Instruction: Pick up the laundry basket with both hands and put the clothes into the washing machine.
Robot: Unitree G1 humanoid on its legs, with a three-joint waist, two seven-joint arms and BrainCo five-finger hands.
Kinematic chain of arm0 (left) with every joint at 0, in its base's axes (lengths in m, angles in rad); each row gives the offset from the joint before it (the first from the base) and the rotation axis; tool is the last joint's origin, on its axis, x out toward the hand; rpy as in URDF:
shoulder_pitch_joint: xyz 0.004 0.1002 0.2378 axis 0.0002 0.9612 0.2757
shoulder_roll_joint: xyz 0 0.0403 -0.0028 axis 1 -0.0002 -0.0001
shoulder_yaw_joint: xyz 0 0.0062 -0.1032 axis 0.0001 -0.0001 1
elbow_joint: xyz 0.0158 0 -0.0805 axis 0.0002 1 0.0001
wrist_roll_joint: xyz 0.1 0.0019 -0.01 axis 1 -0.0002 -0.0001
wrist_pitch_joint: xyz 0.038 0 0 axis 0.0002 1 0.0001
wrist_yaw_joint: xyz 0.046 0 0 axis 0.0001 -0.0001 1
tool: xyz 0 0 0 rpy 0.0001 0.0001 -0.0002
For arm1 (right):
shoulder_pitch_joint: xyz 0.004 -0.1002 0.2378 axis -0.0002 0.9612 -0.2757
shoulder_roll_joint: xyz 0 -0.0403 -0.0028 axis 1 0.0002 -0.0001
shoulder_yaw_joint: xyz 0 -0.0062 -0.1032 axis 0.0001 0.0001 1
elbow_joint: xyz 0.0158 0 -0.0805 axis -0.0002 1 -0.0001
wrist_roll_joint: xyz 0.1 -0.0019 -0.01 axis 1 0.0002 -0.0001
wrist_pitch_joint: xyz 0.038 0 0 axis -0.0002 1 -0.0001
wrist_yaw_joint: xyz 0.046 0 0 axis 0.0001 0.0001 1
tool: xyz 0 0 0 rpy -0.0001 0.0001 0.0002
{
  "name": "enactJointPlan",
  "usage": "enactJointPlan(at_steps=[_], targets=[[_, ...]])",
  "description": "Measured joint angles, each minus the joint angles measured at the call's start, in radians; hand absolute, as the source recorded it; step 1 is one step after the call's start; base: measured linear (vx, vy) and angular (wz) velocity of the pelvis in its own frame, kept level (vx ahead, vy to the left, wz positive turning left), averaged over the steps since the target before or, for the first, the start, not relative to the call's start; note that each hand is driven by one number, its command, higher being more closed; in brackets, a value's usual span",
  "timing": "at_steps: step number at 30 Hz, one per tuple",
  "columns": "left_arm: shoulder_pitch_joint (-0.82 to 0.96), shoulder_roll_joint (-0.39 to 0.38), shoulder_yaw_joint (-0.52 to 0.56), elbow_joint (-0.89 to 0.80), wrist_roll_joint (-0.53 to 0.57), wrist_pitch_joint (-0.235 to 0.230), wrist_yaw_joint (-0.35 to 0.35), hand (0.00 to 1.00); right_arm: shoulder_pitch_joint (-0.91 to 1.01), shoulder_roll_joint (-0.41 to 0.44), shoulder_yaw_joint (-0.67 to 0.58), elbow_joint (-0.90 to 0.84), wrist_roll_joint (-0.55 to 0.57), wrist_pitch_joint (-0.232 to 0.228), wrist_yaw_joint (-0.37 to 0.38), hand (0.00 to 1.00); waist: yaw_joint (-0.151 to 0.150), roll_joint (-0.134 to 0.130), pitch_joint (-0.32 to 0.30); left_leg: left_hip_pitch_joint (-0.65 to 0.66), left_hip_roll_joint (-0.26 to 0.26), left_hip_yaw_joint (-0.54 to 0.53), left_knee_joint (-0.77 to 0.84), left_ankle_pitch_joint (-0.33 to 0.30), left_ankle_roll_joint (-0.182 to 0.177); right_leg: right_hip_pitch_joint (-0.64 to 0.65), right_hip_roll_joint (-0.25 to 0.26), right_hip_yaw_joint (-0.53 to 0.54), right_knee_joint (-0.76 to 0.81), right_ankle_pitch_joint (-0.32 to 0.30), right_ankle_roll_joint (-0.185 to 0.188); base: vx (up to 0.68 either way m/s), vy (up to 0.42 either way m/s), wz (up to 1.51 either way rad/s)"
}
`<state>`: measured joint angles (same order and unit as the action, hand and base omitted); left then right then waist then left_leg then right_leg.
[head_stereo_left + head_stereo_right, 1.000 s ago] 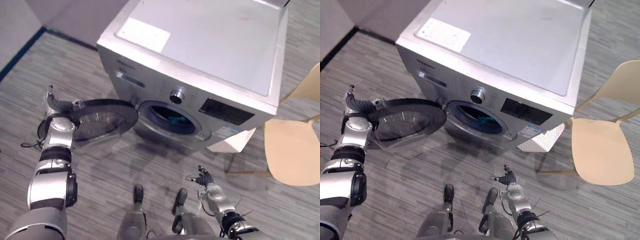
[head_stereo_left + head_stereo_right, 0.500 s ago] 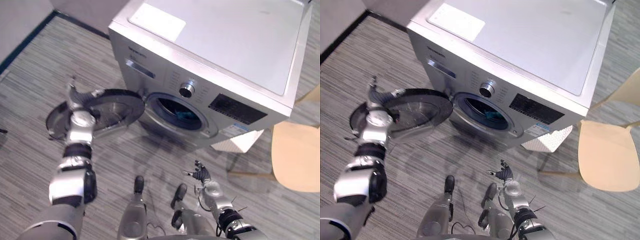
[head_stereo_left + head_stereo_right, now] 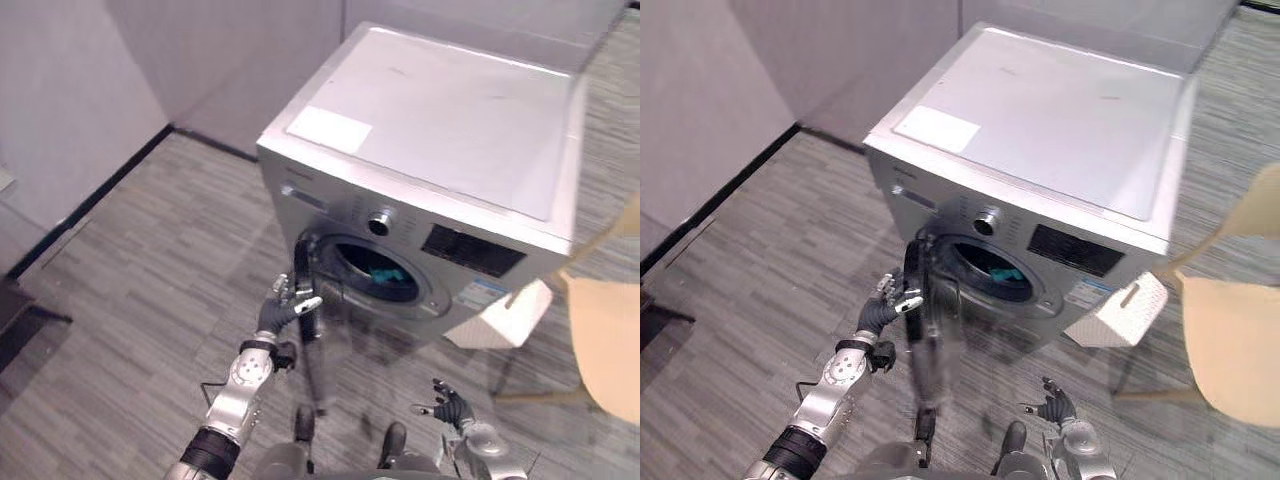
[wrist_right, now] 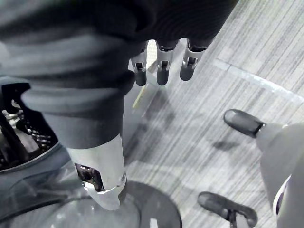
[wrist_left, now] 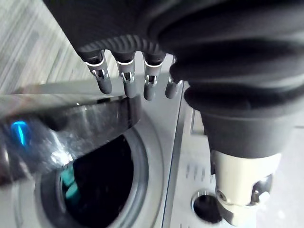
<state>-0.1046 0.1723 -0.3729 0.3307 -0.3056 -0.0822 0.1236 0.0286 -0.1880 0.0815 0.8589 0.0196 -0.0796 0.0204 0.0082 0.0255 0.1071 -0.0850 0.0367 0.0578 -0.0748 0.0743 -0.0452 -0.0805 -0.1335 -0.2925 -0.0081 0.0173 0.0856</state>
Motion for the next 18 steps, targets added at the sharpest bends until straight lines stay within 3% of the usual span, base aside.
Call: enactJointPlan(at_steps=[4, 5, 6, 9, 12, 15, 18], targets=[[-0.209, -0.080, -0.007, 0.230, 0.001, 0.021, 0.007, 0.00, -0.028, 0.019, 0.013, -0.021, -0.031, -0.015, -0.040, 0.00, -0.051, 0.018, -0.004, -0.009, 0.013, 0.099, -0.016, -0.001, -0.001, -0.042, 0.022, 0.100, -0.059, 0.063, -0.010, -0.09, 0.012, -0.75], [-0.277, -0.094, 0.023, 0.307, 0.001, 0.022, 0.024, 0.00, -0.033, 0.016, 0.006, -0.035, -0.033, -0.019, -0.049, 0.00, -0.070, 0.017, -0.002, -0.015, 0.016, 0.127, -0.016, -0.001, -0.002, -0.059, 0.027, 0.122, -0.071, 0.076, -0.009, -0.08, 0.000, -0.89], [-0.392, -0.098, 0.093, 0.430, 0.003, 0.028, 0.053, 0.00, -0.034, 0.000, -0.017, -0.069, -0.035, -0.030, -0.067, 0.00, -0.109, 0.020, 0.002, -0.034, 0.020, 0.169, -0.016, -0.001, -0.002, -0.096, 0.031, 0.163, -0.084, 0.102, -0.013, -0.07, -0.011, -0.97], [-0.609, -0.048, 0.219, 0.644, 0.029, 0.051, 0.130, 0.00, -0.041, -0.064, -0.096, -0.091, -0.027, -0.035, -0.088, 0.00, -0.165, 0.025, 0.048, -0.078, 0.028, 0.224, -0.014, 0.002, -0.006, -0.173, 0.037, 0.222, -0.085, 0.134, -0.018, -0.01, -0.024, -0.76], [-0.662, 0.001, 0.235, 0.747, 0.106, 0.080, 0.139, 0.00, -0.031, -0.106, -0.151, -0.083, 0.003, -0.036, -0.097, 0.00, -0.164, 0.024, 0.085, -0.111, 0.039, 0.255, -0.014, 0.009, -0.015, -0.225, 0.052, 0.253, -0.086, 0.156, -0.023, 0.01, -0.051, -0.41], [-0.687, 0.095, 0.298, 0.774, 0.167, 0.124, 0.132, 0.00, -0.034, -0.095, -0.164, -0.092, 0.026, -0.056, -0.104, 0.00, -0.181, 0.003, 0.119, -0.155, 0.057, 0.279, -0.017, 0.024, -0.030, -0.282, 0.073, 0.275, -0.089, 0.182, -0.047, 0.00, -0.058, -0.25], [-0.686, 0.107, 0.299, 0.779, 0.224, 0.124, 0.122, 0.00, -0.016, -0.053, -0.164, -0.101, 0.050, -0.072, -0.104, 0.00, -0.149, 0.002, 0.123, -0.157, 0.073, 0.302, -0.017, 0.028, -0.031, -0.293, 0.088, 0.284, -0.089, 0.185, -0.051, 0.01, -0.030, -0.14]])
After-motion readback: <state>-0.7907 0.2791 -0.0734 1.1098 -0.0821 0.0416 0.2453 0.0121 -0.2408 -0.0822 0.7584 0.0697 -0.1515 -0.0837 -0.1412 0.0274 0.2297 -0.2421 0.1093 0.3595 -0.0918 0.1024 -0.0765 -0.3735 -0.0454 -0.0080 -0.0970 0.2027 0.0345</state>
